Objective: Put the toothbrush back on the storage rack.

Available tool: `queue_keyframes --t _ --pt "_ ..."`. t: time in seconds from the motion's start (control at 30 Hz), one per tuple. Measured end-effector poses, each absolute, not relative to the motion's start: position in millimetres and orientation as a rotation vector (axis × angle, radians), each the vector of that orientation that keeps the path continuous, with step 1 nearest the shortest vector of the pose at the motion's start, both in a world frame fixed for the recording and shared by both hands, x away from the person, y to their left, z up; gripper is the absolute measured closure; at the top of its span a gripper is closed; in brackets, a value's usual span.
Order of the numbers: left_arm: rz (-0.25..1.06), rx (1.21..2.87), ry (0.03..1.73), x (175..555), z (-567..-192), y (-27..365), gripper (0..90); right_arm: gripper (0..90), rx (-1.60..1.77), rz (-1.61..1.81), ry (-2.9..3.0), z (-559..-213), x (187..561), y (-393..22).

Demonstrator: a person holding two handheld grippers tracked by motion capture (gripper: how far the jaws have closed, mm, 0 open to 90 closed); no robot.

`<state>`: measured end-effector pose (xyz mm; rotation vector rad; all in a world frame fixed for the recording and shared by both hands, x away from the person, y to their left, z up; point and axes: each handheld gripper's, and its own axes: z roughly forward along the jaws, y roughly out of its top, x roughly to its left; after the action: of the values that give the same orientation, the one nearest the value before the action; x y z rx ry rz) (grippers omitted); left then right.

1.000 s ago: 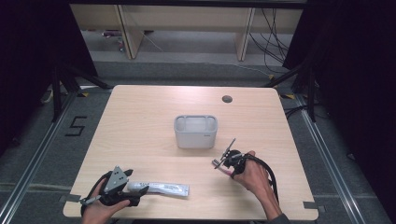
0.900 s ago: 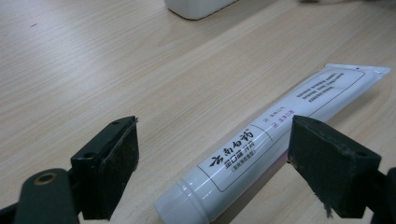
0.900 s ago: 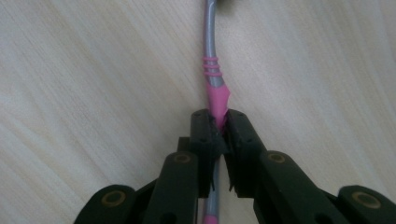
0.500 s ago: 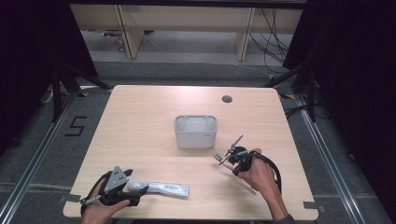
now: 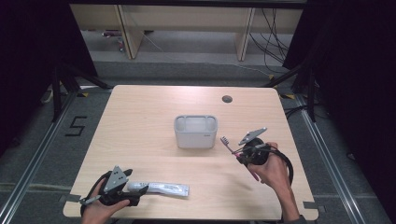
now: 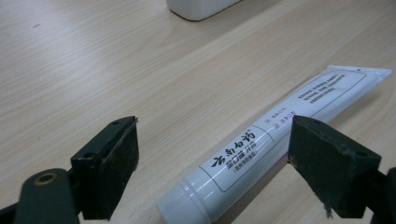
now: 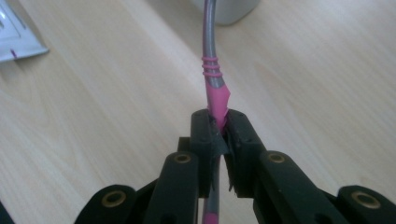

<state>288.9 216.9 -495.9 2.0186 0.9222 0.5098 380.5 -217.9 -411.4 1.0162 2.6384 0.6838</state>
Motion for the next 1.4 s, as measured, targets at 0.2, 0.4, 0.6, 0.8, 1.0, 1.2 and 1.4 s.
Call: queue_keyframes --t 0.2,0.4,0.6,0.8,1.0,1.2,1.4 --pt "0.511 2.023 0.923 289.1 -495.9 216.9 16.0 82.5 1.03 0.761 2.588 -407.6 383.5 -228.2" --pt "0.51 2.043 0.915 289.3 -495.2 218.6 16.0 82.6 1.099 0.896 2.499 -401.9 385.1 -237.4" --pt "0.512 2.044 0.92 289.2 -495.3 218.6 16.0 82.6 1.074 1.109 2.314 -392.2 390.5 -251.8" --pt "0.516 2.051 0.913 289.8 -495.3 218.6 16.0 82.6 1.071 1.222 2.241 -388.8 392.3 -252.0" --pt "0.515 2.05 0.915 290.5 -496.2 218.7 16.0 82.7 1.057 1.353 2.131 -384.7 400.4 -249.9" --pt "0.509 2.037 0.915 289.6 -496.0 218.0 16.0 82.6 1.076 1.477 2.043 -383.2 413.0 -238.8" --pt "0.506 2.011 0.929 289.1 -496.6 215.9 16.0 82.6 1.07 1.511 2.025 -379.3 421.6 -229.0"
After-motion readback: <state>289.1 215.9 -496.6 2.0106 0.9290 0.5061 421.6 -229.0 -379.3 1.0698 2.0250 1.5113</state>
